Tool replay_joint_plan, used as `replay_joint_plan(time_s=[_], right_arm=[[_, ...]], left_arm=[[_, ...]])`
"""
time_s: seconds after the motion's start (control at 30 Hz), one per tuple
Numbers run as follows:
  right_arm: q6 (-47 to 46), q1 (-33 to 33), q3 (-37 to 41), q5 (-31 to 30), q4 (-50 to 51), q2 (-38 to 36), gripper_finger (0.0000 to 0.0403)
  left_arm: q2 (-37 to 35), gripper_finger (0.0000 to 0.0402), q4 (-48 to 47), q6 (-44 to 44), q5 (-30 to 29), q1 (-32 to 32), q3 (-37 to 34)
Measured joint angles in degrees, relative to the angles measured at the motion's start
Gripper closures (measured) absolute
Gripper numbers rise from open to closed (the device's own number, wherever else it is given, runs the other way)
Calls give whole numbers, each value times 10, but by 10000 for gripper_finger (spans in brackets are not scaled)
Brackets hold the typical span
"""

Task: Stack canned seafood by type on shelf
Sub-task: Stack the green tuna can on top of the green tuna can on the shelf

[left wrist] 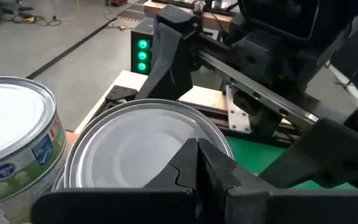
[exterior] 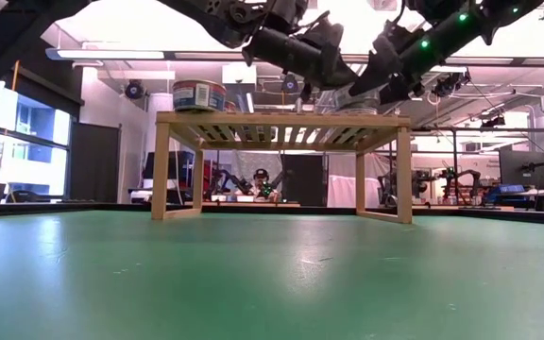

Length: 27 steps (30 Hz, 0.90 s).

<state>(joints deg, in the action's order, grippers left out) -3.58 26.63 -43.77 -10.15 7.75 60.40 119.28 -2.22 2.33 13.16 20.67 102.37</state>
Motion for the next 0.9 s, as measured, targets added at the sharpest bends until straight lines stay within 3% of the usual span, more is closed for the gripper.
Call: replay_joint_plan(time_s=[0.4,0.9], right_arm=[[0,0,0,-2,8,-11,5],[-31,0,-1,-2,81,-114,4]], left_arm=[[15,401,-32,1,-3,17,4],[21,401,-3,10,-8,20,2]])
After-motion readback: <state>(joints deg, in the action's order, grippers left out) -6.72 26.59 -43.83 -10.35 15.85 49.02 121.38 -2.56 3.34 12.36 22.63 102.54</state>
